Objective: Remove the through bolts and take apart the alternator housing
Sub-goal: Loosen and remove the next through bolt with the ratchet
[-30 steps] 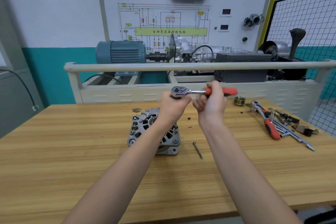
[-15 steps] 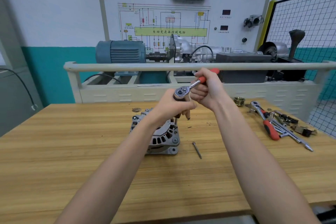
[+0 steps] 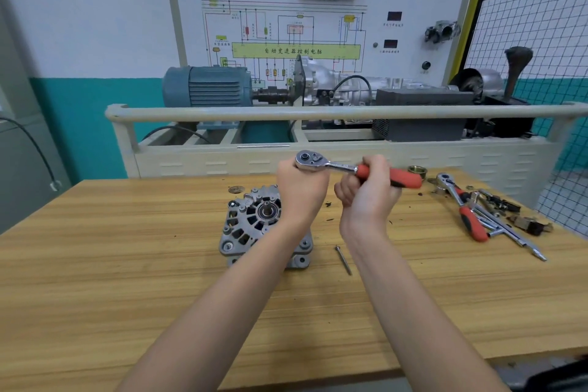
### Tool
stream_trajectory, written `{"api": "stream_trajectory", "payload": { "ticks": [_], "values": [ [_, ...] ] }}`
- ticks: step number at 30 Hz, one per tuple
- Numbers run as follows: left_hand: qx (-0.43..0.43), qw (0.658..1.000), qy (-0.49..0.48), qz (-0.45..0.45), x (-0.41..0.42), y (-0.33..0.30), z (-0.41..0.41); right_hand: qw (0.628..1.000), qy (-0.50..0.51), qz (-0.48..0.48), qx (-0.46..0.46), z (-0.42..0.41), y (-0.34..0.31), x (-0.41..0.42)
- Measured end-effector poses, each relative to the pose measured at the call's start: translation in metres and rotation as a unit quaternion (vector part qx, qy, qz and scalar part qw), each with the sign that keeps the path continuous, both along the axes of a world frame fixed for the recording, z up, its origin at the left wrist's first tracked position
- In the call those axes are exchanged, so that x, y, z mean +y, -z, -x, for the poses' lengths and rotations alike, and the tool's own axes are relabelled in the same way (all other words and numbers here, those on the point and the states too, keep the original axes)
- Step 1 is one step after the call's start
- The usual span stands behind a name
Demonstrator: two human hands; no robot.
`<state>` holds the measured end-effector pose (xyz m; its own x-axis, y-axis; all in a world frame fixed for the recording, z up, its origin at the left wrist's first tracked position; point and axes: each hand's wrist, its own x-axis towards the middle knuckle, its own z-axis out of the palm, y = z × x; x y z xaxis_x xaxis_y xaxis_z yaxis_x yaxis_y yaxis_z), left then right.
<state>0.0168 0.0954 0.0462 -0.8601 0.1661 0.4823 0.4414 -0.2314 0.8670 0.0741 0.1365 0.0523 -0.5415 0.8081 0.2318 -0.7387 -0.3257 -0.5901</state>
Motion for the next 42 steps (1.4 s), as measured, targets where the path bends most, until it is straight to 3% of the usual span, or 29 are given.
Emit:
{"api": "stream_trajectory", "payload": {
  "ticks": [3,6,9,13,17,19,22,26,29,32,36,39,42],
  "values": [
    [0.041,0.993,0.084,0.075,-0.015,-0.004,0.008,0.992,-0.095,-0.033,-0.074,0.008,-0.021,0.025],
    [0.072,0.957,0.224,0.171,-0.032,-0.012,0.021,0.957,-0.245,-0.098,-0.121,0.019,-0.040,0.044],
    [0.057,0.941,0.277,0.185,-0.033,-0.017,0.026,0.940,-0.293,-0.122,-0.126,0.027,-0.046,0.046],
    [0.032,0.972,0.206,0.109,-0.022,-0.009,0.019,0.977,-0.174,-0.058,-0.110,0.026,-0.034,0.033],
    [0.030,0.997,0.058,0.028,-0.010,-0.001,0.008,1.000,-0.007,0.001,-0.025,0.010,-0.005,0.006],
    [0.029,1.000,0.000,-0.007,-0.004,0.002,0.003,1.000,0.019,0.000,0.015,0.003,0.005,-0.005],
    [0.028,1.000,-0.007,-0.013,0.000,0.005,-0.001,1.000,0.007,0.004,0.017,0.000,0.006,-0.003],
    [0.047,0.988,0.110,0.097,-0.016,-0.003,0.009,0.991,-0.112,-0.031,-0.064,0.009,-0.014,0.028],
    [0.078,0.948,0.237,0.196,-0.034,-0.014,0.022,0.952,-0.254,-0.110,-0.129,0.019,-0.036,0.047],
    [0.071,0.924,0.307,0.216,-0.034,-0.020,0.026,0.932,-0.308,-0.131,-0.138,0.027,-0.044,0.053],
    [0.046,0.955,0.257,0.143,-0.021,-0.011,0.020,0.966,-0.224,-0.068,-0.107,0.024,-0.037,0.042],
    [0.046,0.984,0.159,0.070,-0.011,-0.004,0.016,0.995,-0.089,-0.003,-0.054,0.011,-0.016,0.022],
    [0.033,0.998,0.039,0.020,0.000,0.000,0.010,1.000,0.007,0.002,0.006,-0.003,0.006,-0.002]
  ]
}}
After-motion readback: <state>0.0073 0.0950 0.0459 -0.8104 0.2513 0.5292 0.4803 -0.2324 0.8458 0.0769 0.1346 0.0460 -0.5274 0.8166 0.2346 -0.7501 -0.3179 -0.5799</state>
